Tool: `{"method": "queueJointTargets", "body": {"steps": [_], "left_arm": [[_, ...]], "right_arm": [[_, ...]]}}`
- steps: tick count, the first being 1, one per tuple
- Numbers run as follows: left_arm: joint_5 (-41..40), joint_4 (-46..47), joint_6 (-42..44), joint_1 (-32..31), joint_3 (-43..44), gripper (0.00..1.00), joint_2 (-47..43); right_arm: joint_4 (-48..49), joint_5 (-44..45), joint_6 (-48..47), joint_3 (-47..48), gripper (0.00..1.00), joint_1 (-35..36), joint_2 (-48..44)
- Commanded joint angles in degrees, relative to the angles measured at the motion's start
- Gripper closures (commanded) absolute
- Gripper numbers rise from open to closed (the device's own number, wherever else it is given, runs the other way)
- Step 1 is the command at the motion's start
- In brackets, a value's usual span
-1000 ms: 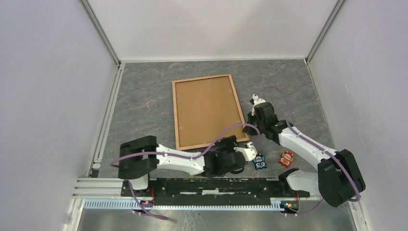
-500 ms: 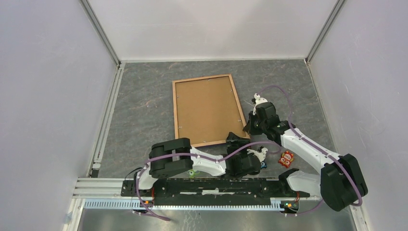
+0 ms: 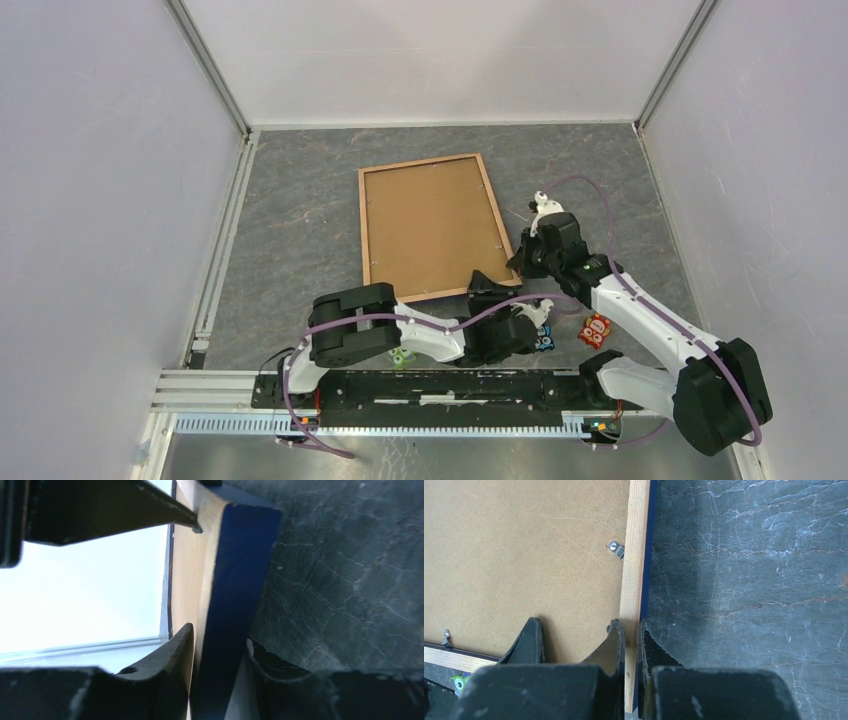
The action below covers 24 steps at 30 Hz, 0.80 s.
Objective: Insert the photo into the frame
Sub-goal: Turn over the photo frame at the center of the board.
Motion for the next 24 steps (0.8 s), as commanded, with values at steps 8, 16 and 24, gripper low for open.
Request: {"method": "queueJointTargets", "body": {"steps": [8, 16, 24], "left_arm": [[-1.5, 0.6, -1.7, 2.8, -1.4, 0.91, -8.7], [2.2, -7.7, -11.7, 4.0, -6.7, 0.98, -25.4], [30.9, -18.4, -30.8, 13.6, -9.0, 0.98, -49.6]], "right_arm": [[3.2, -2.4, -2.1, 6.2, 1.00, 0.2, -3.3], [-12.2, 9.1, -13.2, 29.4, 0.28, 0.2, -3.8], [-6.6, 18.9, -15.3, 22.9, 0.19, 0.2, -19.4]]}}
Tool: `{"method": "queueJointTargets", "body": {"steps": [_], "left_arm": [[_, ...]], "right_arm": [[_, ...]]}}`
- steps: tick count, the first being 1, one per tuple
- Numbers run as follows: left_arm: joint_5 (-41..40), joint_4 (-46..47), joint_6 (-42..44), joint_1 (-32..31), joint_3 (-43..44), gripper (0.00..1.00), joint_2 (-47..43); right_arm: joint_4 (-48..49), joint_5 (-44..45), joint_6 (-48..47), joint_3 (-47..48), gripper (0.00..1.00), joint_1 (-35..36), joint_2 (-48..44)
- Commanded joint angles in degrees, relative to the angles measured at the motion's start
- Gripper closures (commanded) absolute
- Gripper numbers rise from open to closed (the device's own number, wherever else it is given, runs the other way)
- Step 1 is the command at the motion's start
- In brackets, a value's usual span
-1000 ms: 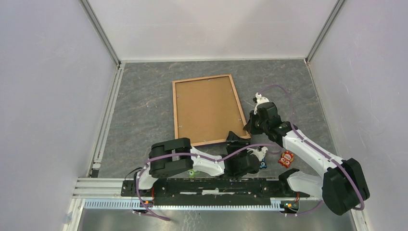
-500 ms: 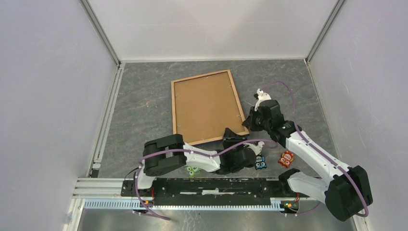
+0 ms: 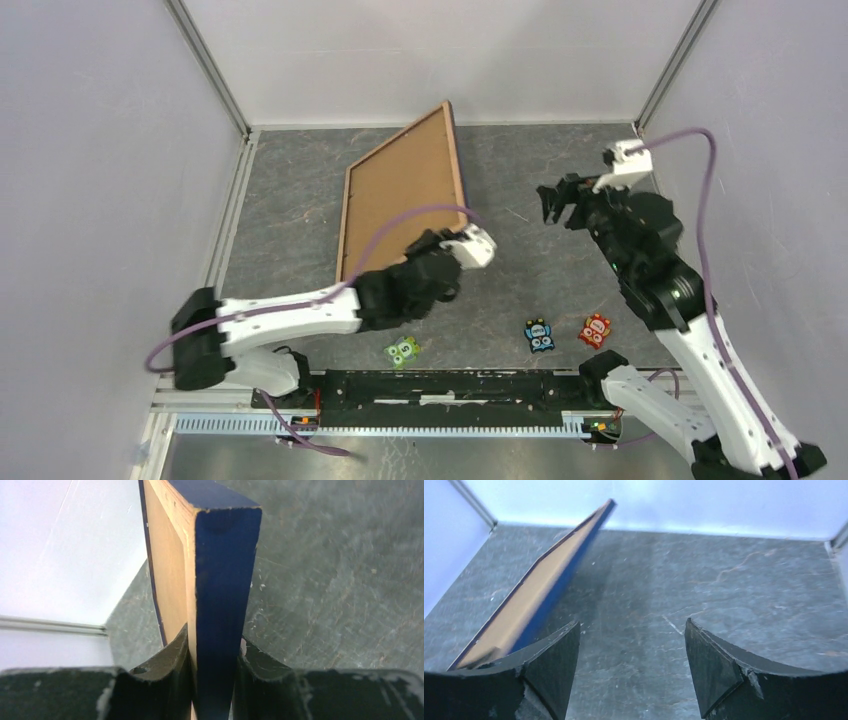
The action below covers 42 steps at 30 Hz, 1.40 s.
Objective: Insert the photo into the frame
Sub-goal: Turn over the photo frame at the center of the board.
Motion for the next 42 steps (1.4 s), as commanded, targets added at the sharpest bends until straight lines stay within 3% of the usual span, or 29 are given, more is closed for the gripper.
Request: {"method": "queueJointTargets", "body": {"steps": [1, 6, 15, 25, 32, 38, 42], "left_arm": [[20.4, 4.0, -18.7, 6.5, -2.8, 0.98, -15.9], [29.5, 6.1, -27.3, 13.9, -6.1, 0.98, -25.4], [45.8, 17.1, -54.5, 32.1, -20.2, 0.98, -35.5], [29.4, 10.4, -69.6, 40.7, -30.7, 0.98, -47.5], [38.7, 4.7, -84.0, 50.5, -33.8, 0.98, -42.2], [34.7, 5.0, -92.9, 52.1, -40.9, 0.98, -46.2], [35.8, 4.6, -97.4, 52.2, -43.9, 0.98, -44.3]], "right_arm": [[1.8, 7.4, -2.3, -5.5, 0.19, -0.1, -6.6], [1.2, 8.6, -2.3, -7.4, 0.19, -0.1, -8.7], [2.6, 5.1, -0.3, -11.2, 0.19, -0.2, -7.9], [5.0, 0.0, 1.8, -16.6, 0.19, -0.1, -7.0], [7.3, -7.6, 5.1, -21.2, 0.19, -0.1, -3.4], [12.1, -14.0, 8.3, -26.3, 0.20, -0.1, -2.9], [13.5, -15.7, 9.1, -27.6, 0.20, -0.1, -1.4]]}}
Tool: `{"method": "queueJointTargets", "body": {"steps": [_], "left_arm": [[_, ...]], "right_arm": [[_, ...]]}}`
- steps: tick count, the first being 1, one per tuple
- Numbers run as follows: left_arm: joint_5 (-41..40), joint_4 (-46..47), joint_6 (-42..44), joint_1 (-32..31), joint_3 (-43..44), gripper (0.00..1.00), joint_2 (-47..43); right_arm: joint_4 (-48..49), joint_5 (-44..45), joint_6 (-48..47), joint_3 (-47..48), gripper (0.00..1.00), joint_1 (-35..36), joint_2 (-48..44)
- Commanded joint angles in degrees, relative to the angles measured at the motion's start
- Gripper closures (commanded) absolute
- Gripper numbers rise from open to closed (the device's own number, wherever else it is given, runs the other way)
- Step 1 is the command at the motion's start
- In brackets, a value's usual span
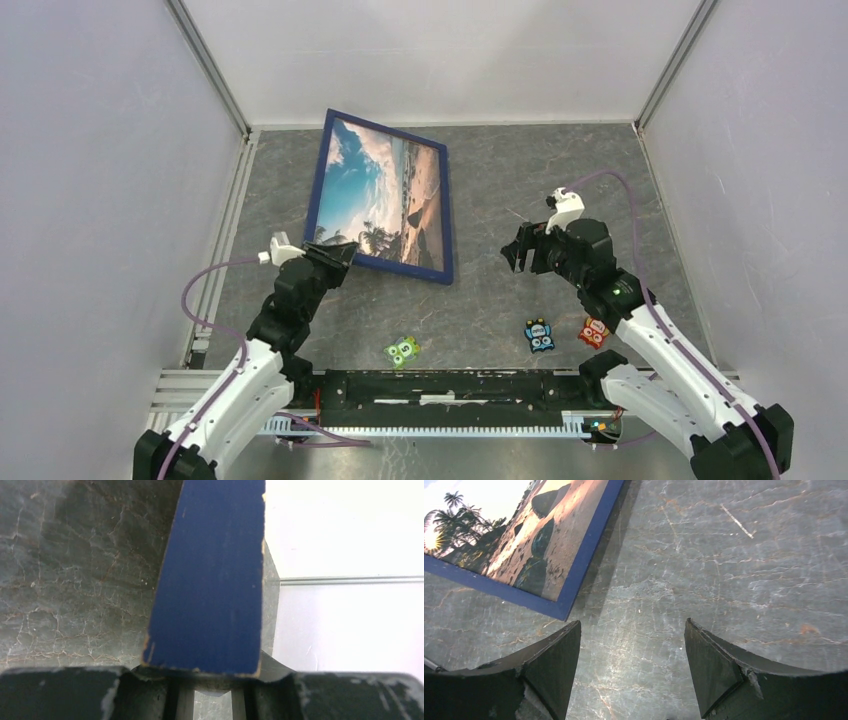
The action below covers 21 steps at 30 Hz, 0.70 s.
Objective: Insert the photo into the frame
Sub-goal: Turn over the photo frame at the center of the board.
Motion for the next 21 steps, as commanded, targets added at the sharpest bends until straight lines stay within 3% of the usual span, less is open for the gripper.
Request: {"method": "queueJointTargets", "body": {"steps": [1, 6, 10, 17, 21], "left_arm": [[-3.0, -1.8, -5.7, 0.8, -3.6, 0.98, 2.4], [4.1, 4.2, -4.4, 0.9, -3.7, 0.98, 10.0], [10.5, 19.8, -10.7, -0.3, -7.6, 0.98, 19.5], [4.1, 38.3, -20.4, -13.6, -3.4, 0.98, 38.9], [3.1, 52.7, -28.8, -19.9, 1.7, 0.98, 55.2]], "right_arm": [[4.8, -3.7, 2.0, -0.7, 0.20, -0.1, 1.4], [4.4, -3.3, 1.6, -0.2, 0.20, -0.1, 1.6], [4.6, -2.4, 1.9, -0.5, 0.20, -0.1, 0.6], [4.7, -2.0, 1.9, -0.9, 0.20, -0.1, 0.2], [3.7, -1.1, 1.6, -0.6, 0.20, -0.1, -0.4]]}}
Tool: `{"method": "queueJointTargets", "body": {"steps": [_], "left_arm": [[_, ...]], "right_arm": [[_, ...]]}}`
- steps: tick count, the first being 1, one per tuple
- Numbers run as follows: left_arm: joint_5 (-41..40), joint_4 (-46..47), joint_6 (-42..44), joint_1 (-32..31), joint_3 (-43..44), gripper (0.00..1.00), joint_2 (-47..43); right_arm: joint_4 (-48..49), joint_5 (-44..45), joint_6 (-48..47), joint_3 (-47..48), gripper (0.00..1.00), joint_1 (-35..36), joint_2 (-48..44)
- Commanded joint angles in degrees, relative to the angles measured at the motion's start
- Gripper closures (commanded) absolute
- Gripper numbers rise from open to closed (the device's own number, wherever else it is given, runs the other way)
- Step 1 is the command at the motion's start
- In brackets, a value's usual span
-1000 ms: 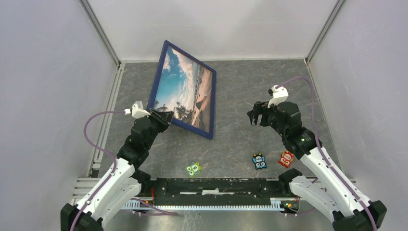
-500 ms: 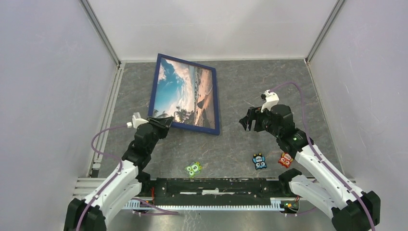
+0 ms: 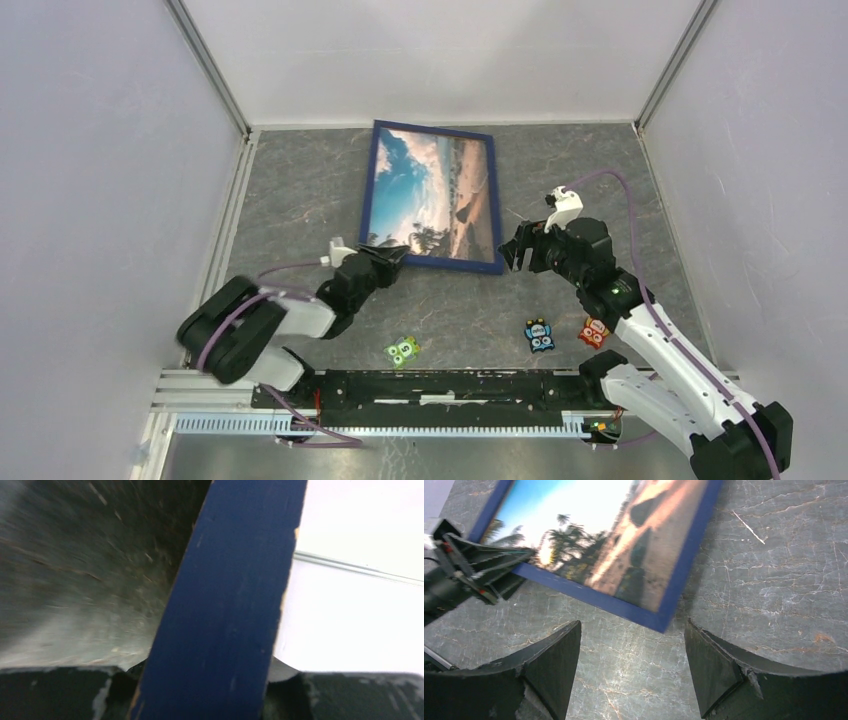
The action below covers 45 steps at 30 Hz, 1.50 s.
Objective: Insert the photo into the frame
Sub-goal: Turn over the photo frame at the center of the board, then reset both arms
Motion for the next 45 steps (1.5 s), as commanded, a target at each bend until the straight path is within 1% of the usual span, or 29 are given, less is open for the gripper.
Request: {"method": "queueJointTargets", "body": {"steps": [1, 3, 4, 5, 9, 15, 16, 17, 19, 20, 22, 23, 24, 25, 26, 27, 29, 30, 33, 34, 37, 38, 40, 42, 45], "left_arm": [[4.4, 15.4, -10.4, -7.4, 6.1, 0.98, 17.0], [3.9, 24.1, -14.6, -9.2, 8.5, 0.98, 24.5], [3.2, 27.0, -15.6, -9.9, 9.6, 0.98, 27.5], [2.2, 27.9, -16.7, -10.6, 10.2, 0.98, 29.3], [-2.7, 25.7, -17.8, -12.4, 11.8, 0.98, 31.2], [-2.7, 21.6, -19.9, -13.9, 16.3, 0.97, 33.5], [-2.4, 21.5, -20.6, -14.1, 16.6, 0.95, 34.1], [-1.6, 21.7, -21.6, -14.1, 16.6, 0.90, 34.5], [0.6, 22.0, -21.4, -14.0, 16.1, 0.83, 33.9], [2.2, 20.5, -20.5, -14.0, 15.8, 0.70, 32.5], [4.7, 11.6, -17.9, -13.9, 15.6, 0.50, 26.9], [5.4, 7.2, -16.1, -13.9, 15.6, 0.41, 23.2], [6.0, 1.4, -13.9, -14.0, 15.7, 0.30, 19.2], [6.4, -3.9, -12.2, -14.0, 15.9, 0.17, 15.6], [6.3, -10.5, -10.2, -14.0, 16.2, 0.02, 11.4], [6.1, -16.9, -8.2, -14.0, 16.9, 0.00, 8.0], [4.4, -24.3, -4.9, -14.0, 16.8, 0.00, 0.1], [3.0, -28.0, -1.8, -14.0, 16.9, 0.00, -3.9], [-0.7, -44.7, 5.6, -14.0, 19.4, 0.00, -15.8], [-1.9, -48.2, 7.3, -13.9, 19.9, 0.00, -19.0], [-7.8, -53.9, 17.4, -13.3, 22.1, 0.00, -29.6], [-8.2, -54.6, 21.8, -12.8, 23.1, 0.00, -33.0], [-6.5, -53.3, 33.5, -10.7, 25.8, 0.00, -38.4], [-5.9, -55.5, 43.7, -9.4, 31.2, 0.00, -41.2], [-6.4, -62.9, 58.0, -9.0, 43.7, 0.00, -40.7]], "right_arm": [[0.9, 1.7, -0.1, 0.1, 0.20, -0.1, -1.6], [-0.4, 2.6, -0.6, 0.6, 0.20, -0.1, -2.1], [-1.1, 3.2, -0.8, 0.9, 0.20, -0.2, -2.5], [-1.8, 3.5, -1.1, 1.0, 0.20, -0.2, -2.9], [-3.0, 6.0, -1.8, 1.2, 0.19, -0.1, -4.3], [-2.0, 6.5, -2.2, 0.4, 0.19, -0.2, -4.1], [-1.9, 6.2, -2.1, 0.4, 0.19, -0.2, -3.8], [-2.0, 6.0, -1.9, 0.4, 0.19, -0.2, -3.6], [-2.7, 6.2, -2.0, 1.0, 0.19, -0.2, -3.4], [-3.4, 6.8, -2.3, 1.5, 0.19, -0.2, -3.5], [-5.6, 9.1, -3.2, 2.8, 0.19, -0.2, -3.7], [-7.3, 10.2, -4.0, 4.1, 0.18, -0.1, -3.6], [-9.4, 11.5, -4.6, 5.7, 0.18, -0.1, -3.4], [-11.1, 12.7, -5.4, 7.3, 0.17, -0.2, -3.2], [-13.0, 14.0, -6.2, 8.9, 0.17, -0.2, -3.2], [-13.9, 14.8, -6.8, 9.9, 0.16, -0.1, -3.4], [-15.7, 16.6, -7.8, 12.0, 0.16, -0.2, -4.3], [-16.6, 17.1, -8.3, 13.2, 0.15, -0.2, -4.7], [-18.9, 17.6, -9.8, 17.0, 0.14, -0.2, -5.4], [-20.0, 17.7, -10.2, 18.1, 0.13, -0.2, -5.3], [-23.0, 17.5, -11.9, 22.4, 0.11, -0.1, -5.7], [-24.0, 17.5, -12.3, 23.8, 0.09, -0.2, -5.9], [-25.3, 17.4, -13.3, 26.3, 0.05, -0.1, -7.2], [-26.7, 17.5, -14.5, 28.8, 0.02, -0.1, -8.8], [-29.1, 18.1, -16.3, 32.9, 0.02, -0.1, -11.2]]}}
